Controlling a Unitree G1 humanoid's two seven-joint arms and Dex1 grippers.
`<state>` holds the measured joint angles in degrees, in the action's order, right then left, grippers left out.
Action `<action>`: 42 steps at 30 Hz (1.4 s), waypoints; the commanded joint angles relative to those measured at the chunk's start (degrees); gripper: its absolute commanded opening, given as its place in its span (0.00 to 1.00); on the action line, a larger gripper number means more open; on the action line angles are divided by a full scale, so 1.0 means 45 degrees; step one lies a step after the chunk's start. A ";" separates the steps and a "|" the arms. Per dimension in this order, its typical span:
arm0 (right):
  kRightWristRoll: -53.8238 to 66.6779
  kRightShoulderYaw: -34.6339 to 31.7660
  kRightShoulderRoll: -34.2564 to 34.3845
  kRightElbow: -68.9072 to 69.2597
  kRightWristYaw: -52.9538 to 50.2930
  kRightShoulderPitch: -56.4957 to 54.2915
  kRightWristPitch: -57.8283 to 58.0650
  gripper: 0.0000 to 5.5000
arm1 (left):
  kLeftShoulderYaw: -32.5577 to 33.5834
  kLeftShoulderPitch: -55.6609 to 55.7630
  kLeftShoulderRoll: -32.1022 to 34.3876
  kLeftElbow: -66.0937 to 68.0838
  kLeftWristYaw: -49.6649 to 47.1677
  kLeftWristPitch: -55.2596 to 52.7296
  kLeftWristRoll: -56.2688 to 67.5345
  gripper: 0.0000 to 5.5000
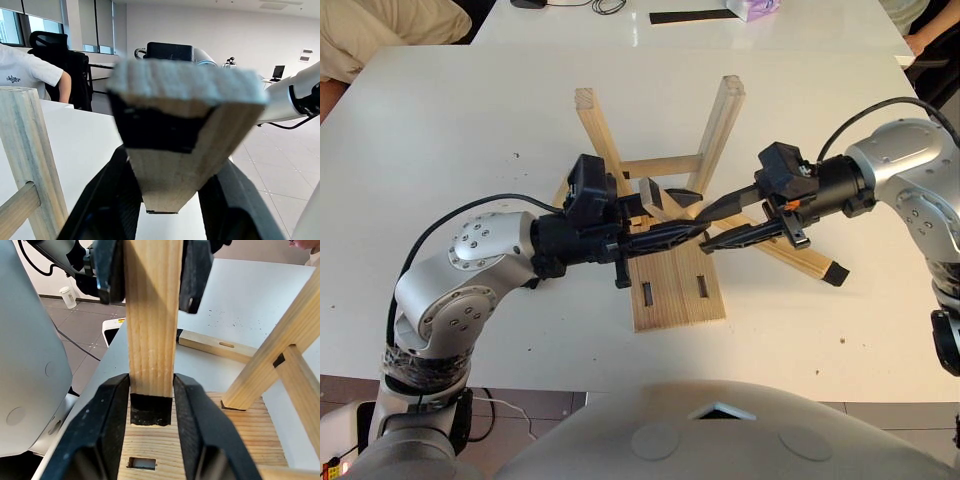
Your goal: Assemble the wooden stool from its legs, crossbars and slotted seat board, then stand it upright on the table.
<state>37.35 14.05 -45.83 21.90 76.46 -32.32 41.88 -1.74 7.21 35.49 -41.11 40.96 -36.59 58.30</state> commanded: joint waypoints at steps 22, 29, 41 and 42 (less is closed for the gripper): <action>-0.0732 -0.4012 -0.1260 0.1412 -0.2916 0.4428 -0.0380 0.42 | 0.7060 -0.4035 0.4483 0.2075 0.3603 0.0070 -0.1183 0.24; -0.0122 -0.5236 -0.0743 0.3383 -0.4650 0.6632 0.0112 0.42 | 0.5790 -0.2485 0.4527 0.7647 0.5882 0.5939 -0.5944 0.24; -0.0507 -0.4778 -0.0626 0.3369 -0.5515 0.6914 -0.0348 0.42 | 0.4365 -0.2695 0.3540 1.1608 0.6680 1.0912 -0.8376 0.24; -0.0549 -0.4754 -0.0656 0.3333 -0.5506 0.6913 -0.0400 0.42 | 0.4362 -0.2903 0.3461 1.1490 0.6676 1.0882 -0.8323 0.24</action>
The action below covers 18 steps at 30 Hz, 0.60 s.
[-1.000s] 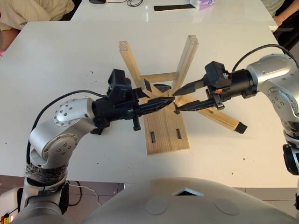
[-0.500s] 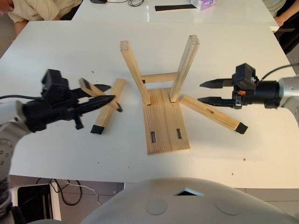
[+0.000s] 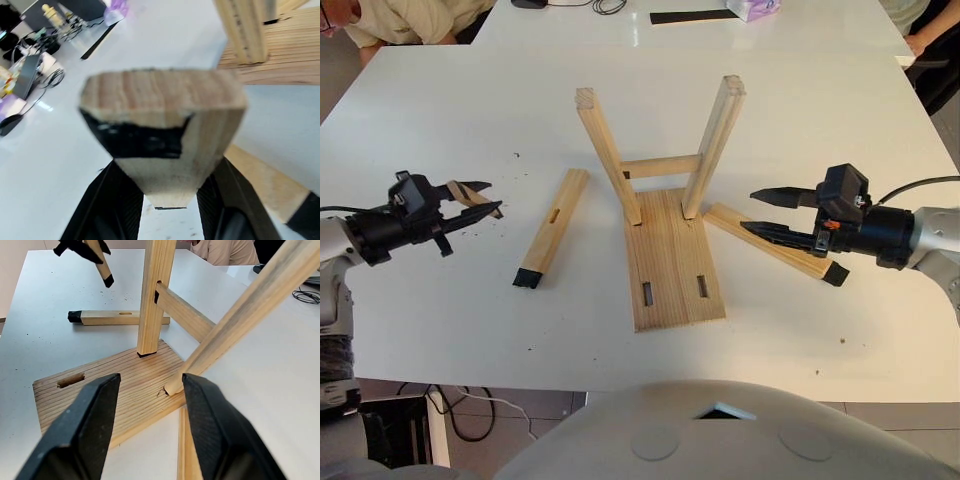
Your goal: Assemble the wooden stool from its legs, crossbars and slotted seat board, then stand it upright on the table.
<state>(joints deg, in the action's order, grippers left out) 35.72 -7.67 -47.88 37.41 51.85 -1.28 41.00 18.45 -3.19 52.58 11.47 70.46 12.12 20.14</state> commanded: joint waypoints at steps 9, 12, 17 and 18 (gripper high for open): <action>-0.0414 0.0132 -0.0457 -0.0279 0.0058 0.0019 -0.0468 0.42 | -0.0251 -0.3230 -0.0541 -0.3353 0.0355 -0.2265 0.1410 0.24; -0.0439 0.0203 -0.0528 -0.0359 0.0086 -0.0036 -0.0530 0.42 | -0.0140 -0.3355 -0.0650 -0.4578 0.0057 -0.3391 0.2193 0.24; -0.0505 0.0310 -0.0622 -0.0453 0.0165 -0.0067 -0.0614 0.42 | 0.0050 -0.3568 -0.0615 -0.5910 -0.0090 -0.4866 0.3220 0.24; -0.0518 0.0335 -0.0635 -0.0481 0.0181 -0.0087 -0.0624 0.42 | 0.0099 -0.3660 -0.0595 -0.6203 -0.0097 -0.5162 0.3459 0.24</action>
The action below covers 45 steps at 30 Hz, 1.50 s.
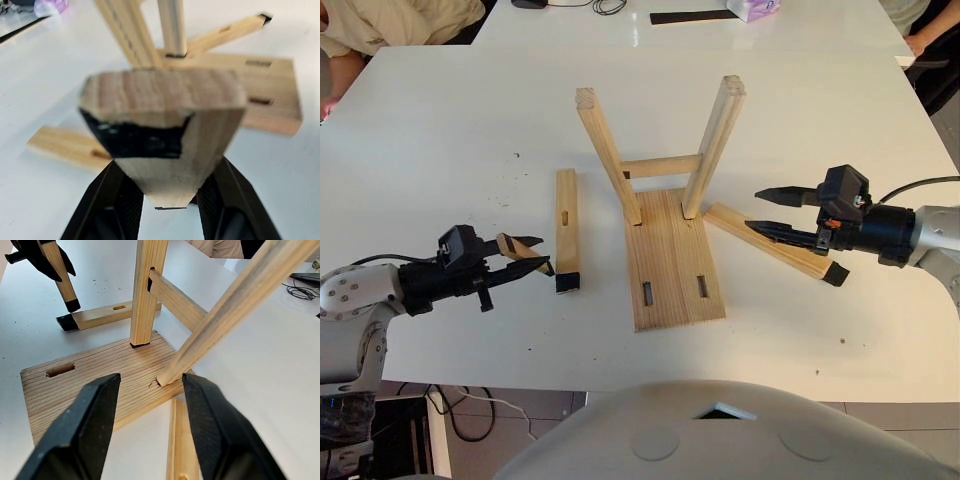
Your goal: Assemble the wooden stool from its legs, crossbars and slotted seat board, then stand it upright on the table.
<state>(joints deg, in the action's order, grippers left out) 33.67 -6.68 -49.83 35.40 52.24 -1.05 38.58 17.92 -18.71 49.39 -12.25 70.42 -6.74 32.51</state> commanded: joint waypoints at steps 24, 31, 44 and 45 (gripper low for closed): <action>-0.0589 0.1293 0.0264 -0.0389 -0.0234 -0.0808 -0.0384 0.42 | -0.2490 0.7470 -0.0486 0.8181 0.2733 0.5956 -0.2960 0.24; -0.0819 0.1492 0.0308 -0.0336 -0.0294 -0.0656 -0.0565 0.42 | -0.2810 0.8282 -0.0896 0.9172 0.3424 0.6107 -0.2871 0.24; -0.1074 0.1722 0.0355 -0.0225 -0.0350 -0.0475 -0.0609 0.42 | -0.3044 0.8162 -0.1172 0.9761 0.3661 0.6338 -0.3029 0.24; -0.1102 0.1747 0.0377 -0.0232 -0.0359 -0.0474 -0.0616 0.42 | -0.3096 0.8192 -0.1242 0.9826 0.3622 0.6392 -0.3072 0.24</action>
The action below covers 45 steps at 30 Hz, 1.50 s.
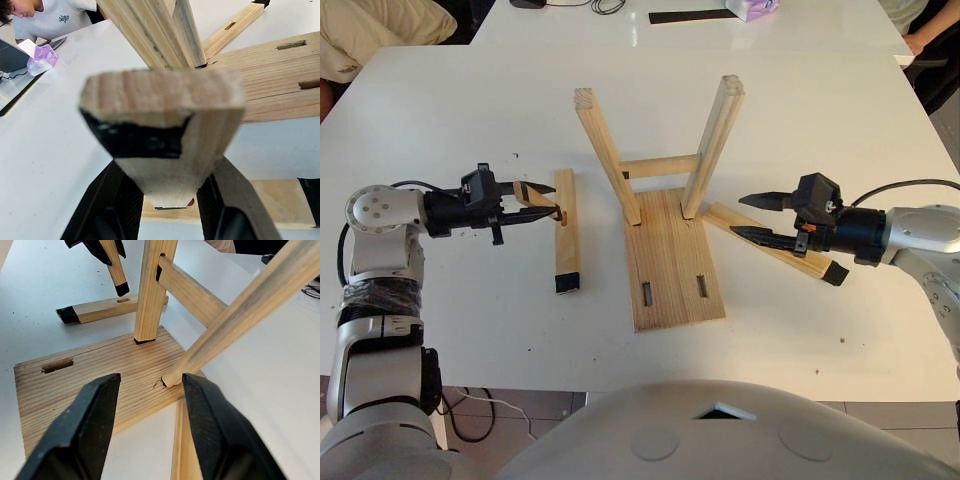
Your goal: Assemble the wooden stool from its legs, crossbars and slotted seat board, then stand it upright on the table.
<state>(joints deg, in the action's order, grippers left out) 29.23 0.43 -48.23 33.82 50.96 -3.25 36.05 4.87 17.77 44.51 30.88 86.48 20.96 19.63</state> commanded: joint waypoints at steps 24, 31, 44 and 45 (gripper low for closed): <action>-0.0366 0.0384 -0.0025 0.0156 -0.0104 0.0043 -0.0077 0.42 | -0.1412 -0.1146 0.0335 -0.1820 -0.0044 -0.3138 -0.0532 0.24; -0.0544 0.0519 -0.0089 0.0167 0.0039 0.0058 -0.0127 0.42 | -0.1693 -0.2643 0.0096 -0.3199 -0.1879 -0.3846 -0.0764 0.24; -0.0877 0.0595 -0.0219 0.0036 0.0349 0.0111 -0.0378 0.42 | -0.1403 -0.5289 -0.0249 -0.5951 -0.4913 -0.5017 -0.0027 0.24; -0.0881 0.0586 -0.0233 0.0059 0.0352 0.0140 -0.0380 0.42 | -0.1439 -0.5423 -0.0164 -0.6115 -0.4813 -0.5107 0.0087 0.24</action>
<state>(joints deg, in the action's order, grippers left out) 25.92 3.02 -48.26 33.81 52.22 -2.92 34.74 2.14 -1.25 43.54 2.74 63.25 2.75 22.26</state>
